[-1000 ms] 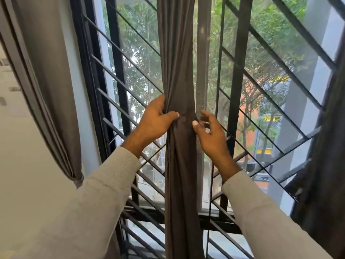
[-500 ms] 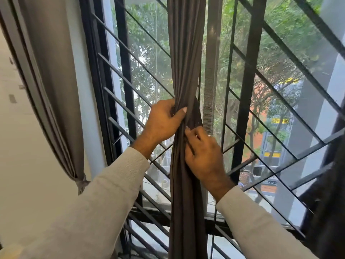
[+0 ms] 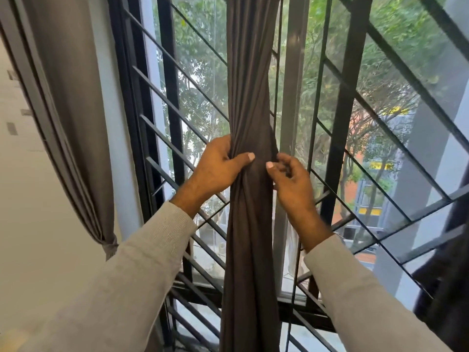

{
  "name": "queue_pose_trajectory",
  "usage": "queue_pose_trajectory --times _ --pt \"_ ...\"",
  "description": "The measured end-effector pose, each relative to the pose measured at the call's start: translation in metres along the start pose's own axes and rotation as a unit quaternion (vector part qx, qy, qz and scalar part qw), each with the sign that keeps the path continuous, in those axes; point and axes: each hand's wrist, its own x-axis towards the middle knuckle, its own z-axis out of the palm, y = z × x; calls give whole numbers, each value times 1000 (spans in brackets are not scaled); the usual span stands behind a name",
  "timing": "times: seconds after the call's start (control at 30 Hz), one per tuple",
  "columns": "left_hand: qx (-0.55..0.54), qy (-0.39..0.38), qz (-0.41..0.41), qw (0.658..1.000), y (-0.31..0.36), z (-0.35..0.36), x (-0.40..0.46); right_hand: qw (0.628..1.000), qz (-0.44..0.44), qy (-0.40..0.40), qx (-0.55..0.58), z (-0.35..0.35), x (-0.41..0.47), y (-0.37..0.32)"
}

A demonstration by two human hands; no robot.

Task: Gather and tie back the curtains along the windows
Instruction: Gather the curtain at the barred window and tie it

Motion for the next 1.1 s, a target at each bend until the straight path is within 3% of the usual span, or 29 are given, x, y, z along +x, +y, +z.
queue_pose_trajectory --times 0.1,0.17,0.27,0.4,0.63,0.7,0.8,0.83,0.9,0.97,1.1 --pt "42 17 14 999 -4 -6 2 999 6 35 32 1 1 -7" --pt "101 44 23 994 -8 -8 2 994 -76 77 -32 4 -11 -8" --pt "158 94 34 982 -11 0 1 949 -255 108 -150 10 -32 -3" --pt "116 106 73 985 -9 15 -1 883 -372 66 -280 18 -43 12" --pt "102 48 34 993 -13 4 7 850 -432 -74 -293 0 -40 22" --pt "106 50 24 993 -16 -2 10 883 -394 -50 -249 -6 -39 17" --pt "116 48 37 991 -17 -2 8 947 -266 107 -141 -8 -31 -4" --pt "122 50 43 990 -17 -1 7 966 -213 118 -92 -7 -25 -14" --pt "125 54 52 989 -17 1 7 993 -100 53 -10 -5 -7 -34" --pt "124 48 64 989 -16 3 7 999 -44 -6 -6 -2 8 -45" --pt "128 43 58 989 -15 5 7 995 -93 27 -38 2 23 -51"
